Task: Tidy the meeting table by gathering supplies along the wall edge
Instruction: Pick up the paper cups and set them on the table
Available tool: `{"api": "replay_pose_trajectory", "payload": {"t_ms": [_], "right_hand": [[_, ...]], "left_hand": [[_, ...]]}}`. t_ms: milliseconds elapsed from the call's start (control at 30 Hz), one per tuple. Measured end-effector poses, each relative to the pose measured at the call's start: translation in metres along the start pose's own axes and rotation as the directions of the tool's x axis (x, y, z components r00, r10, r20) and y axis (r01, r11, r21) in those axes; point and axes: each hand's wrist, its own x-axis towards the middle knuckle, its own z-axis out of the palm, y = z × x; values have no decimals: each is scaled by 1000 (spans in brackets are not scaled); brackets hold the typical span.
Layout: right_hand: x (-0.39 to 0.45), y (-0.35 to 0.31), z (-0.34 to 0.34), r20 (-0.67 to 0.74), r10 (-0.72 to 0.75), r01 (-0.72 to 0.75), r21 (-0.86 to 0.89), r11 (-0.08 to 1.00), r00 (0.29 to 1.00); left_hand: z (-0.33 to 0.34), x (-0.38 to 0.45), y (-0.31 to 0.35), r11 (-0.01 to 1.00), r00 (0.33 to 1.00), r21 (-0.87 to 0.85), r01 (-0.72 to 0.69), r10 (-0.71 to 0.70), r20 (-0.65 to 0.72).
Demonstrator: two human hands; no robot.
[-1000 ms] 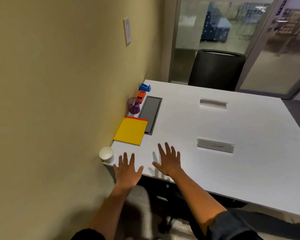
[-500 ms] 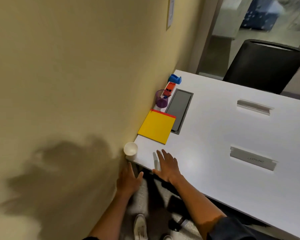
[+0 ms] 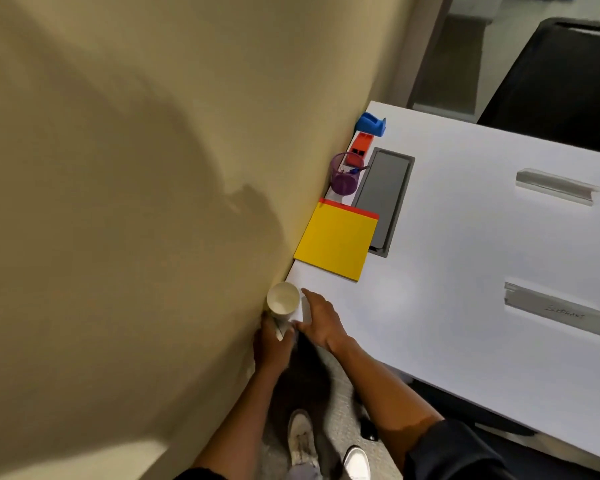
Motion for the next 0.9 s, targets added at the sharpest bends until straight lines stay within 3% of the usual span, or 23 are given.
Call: {"api": "replay_pose_trajectory", "payload": {"t_ms": [367,733,900], "right_hand": [[8,-3,1,-31,23,-15,238,971,999],[-42,26,-63,-163,136,-84,293,952,977],[-90,61,-102,-271,257,-147,367,919,928]], "left_hand": [[9,18,5,989,999,-146,8,-13,-36],[39,-8,50,973,972,-60,-225,228,50],[77,-46,79,942,919,-70,-328,335,206]]}}
